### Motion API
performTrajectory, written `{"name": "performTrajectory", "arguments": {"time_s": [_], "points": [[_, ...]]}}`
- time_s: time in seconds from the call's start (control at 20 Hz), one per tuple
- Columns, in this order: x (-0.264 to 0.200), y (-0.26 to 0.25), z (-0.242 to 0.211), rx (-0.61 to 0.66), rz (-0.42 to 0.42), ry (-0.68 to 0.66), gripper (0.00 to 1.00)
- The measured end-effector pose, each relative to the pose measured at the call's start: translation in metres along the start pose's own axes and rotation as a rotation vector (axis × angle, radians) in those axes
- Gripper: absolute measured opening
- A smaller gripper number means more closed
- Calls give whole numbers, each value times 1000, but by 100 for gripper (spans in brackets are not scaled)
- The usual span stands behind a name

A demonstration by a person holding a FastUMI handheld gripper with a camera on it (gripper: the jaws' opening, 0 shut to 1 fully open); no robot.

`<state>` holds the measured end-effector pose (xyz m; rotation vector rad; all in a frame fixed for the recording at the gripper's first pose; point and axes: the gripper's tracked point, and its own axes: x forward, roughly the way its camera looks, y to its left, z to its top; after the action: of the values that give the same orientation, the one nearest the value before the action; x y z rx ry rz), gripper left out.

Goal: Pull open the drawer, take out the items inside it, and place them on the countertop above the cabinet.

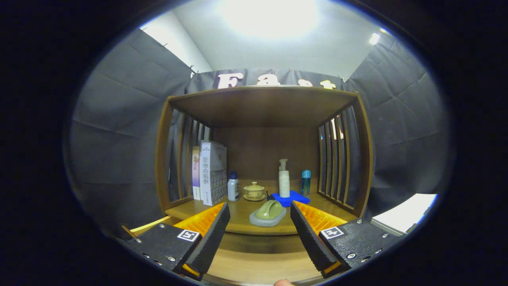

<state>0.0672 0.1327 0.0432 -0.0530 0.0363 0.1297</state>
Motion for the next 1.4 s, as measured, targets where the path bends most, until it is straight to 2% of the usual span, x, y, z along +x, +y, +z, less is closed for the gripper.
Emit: {"name": "performTrajectory", "arguments": {"time_s": [0.3, 0.5, 0.7, 0.85, 1.05, 1.4], "points": [[-55, 11, -20, 23, 0, -36, 95], [-84, 13, -45, 14, -7, -3, 95], [-106, 14, -68, 61, -4, 22, 95], [-113, 21, -90, 94, 30, 71, 95], [-118, 21, -124, 85, 31, 146, 95], [-110, 23, -172, 3, 8, 233, 96]]}}
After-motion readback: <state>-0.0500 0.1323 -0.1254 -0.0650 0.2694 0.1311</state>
